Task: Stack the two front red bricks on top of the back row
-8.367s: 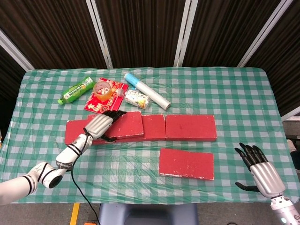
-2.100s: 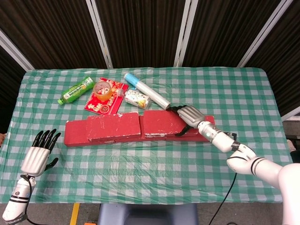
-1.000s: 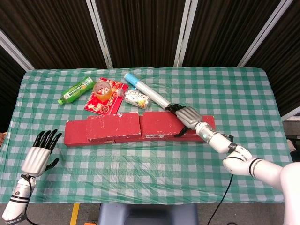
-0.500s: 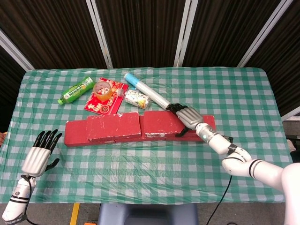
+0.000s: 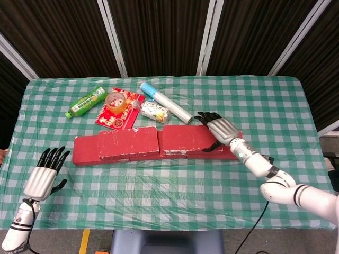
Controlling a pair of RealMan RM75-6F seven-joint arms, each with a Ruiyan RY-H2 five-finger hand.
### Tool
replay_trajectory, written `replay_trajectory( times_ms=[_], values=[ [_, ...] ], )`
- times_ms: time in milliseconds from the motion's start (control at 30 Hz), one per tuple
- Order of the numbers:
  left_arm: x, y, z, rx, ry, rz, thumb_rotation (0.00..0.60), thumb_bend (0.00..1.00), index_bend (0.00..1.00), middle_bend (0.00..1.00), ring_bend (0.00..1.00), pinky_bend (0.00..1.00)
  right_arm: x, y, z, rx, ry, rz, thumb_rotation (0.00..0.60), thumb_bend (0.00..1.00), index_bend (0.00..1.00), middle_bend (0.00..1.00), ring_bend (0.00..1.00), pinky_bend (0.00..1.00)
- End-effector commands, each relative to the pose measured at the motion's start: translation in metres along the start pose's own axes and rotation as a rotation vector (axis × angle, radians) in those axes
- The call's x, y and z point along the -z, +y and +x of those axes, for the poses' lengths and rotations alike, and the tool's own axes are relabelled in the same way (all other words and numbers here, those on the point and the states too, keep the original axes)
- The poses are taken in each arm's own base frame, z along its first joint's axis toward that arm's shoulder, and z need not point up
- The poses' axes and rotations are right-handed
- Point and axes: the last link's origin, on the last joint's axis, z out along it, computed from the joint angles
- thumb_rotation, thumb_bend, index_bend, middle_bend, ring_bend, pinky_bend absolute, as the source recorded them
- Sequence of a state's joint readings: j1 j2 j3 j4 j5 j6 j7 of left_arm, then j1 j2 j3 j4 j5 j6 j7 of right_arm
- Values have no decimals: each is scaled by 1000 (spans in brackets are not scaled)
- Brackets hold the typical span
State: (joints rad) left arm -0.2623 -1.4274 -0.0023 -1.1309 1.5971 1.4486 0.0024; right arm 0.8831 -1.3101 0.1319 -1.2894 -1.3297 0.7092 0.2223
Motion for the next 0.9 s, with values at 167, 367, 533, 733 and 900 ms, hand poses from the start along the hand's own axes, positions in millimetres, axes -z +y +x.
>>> replay_trajectory(
  times_ms=[167, 367, 533, 733, 900],
  values=[
    [2, 4, 1, -9, 7, -11, 600, 246, 0, 0, 0, 59, 72, 65, 16, 105, 90, -80, 551, 31, 205, 43, 0, 107],
    [-1, 8, -1, -10, 3, -17, 600, 245, 0, 0, 0, 59, 92, 92, 7, 144, 35, -137, 550, 134, 370, 39, 0, 47],
    [-2, 9, -2, -8, -1, -19, 600, 245, 0, 0, 0, 59, 88, 99, -11, 146, -18, -155, 544, 189, 412, 38, 0, 29],
    [-2, 6, -1, -6, 2, -12, 600, 245, 0, 0, 0, 59, 72, 88, -25, 136, -61, -128, 544, 189, 396, 22, 0, 0],
    [-3, 4, -1, -4, 0, -4, 600, 244, 0, 0, 0, 59, 61, 77, -31, 134, -78, -104, 544, 189, 355, 18, 0, 0]
  ],
)
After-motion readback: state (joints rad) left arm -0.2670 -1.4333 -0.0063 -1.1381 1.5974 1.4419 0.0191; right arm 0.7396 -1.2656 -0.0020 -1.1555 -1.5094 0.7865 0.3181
